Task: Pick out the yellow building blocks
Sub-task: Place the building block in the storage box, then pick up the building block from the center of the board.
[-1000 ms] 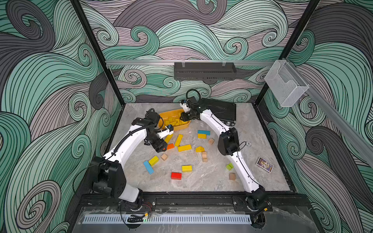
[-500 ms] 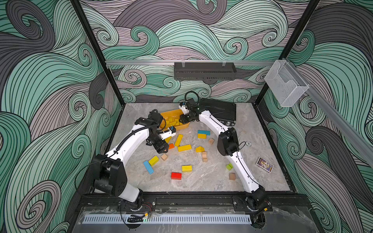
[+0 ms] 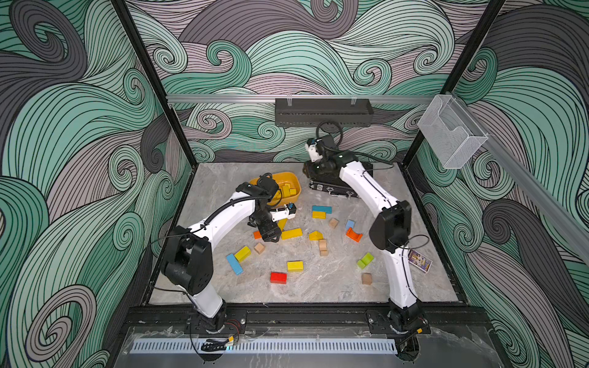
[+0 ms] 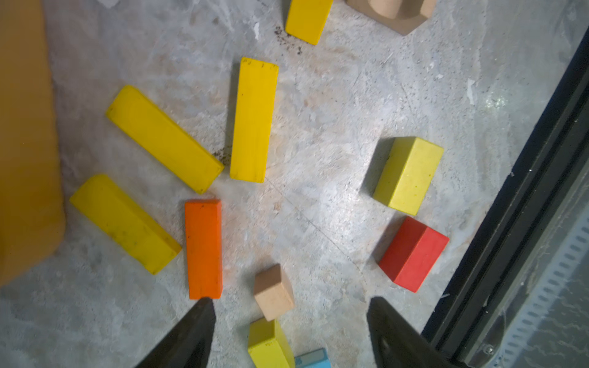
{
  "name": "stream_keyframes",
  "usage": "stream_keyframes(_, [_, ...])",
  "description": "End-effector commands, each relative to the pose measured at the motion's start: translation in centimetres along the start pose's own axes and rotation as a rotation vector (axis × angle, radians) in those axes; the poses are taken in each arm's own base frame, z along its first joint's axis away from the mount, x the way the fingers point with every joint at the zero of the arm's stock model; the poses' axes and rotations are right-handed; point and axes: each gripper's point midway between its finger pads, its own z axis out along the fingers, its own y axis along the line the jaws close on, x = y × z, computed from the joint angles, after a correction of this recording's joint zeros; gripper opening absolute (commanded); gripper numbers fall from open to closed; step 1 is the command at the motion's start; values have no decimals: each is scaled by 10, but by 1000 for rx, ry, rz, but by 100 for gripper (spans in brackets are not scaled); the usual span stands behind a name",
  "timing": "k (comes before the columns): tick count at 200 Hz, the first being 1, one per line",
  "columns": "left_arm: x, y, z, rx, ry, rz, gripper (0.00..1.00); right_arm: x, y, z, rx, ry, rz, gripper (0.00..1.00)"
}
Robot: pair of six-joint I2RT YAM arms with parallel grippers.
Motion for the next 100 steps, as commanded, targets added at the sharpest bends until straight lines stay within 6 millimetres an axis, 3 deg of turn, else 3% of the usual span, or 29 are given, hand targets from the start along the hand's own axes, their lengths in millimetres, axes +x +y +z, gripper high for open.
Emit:
stream_keyframes(1, [-23,-3,11,9,10,72,76,18,-45,-44,98,15,82,45])
stream_keyframes(36, [-44,-3,44,19,46,123,76,79,-67,-103,118,62,153,45])
stream_keyframes(70, [-49,7,72,-17,100,136,76,133,-65,-146,111,71,222,46])
stream_keyframes(100, [-49,17,86,-61,122,139,75,162,-52,-176,72,37,257,46])
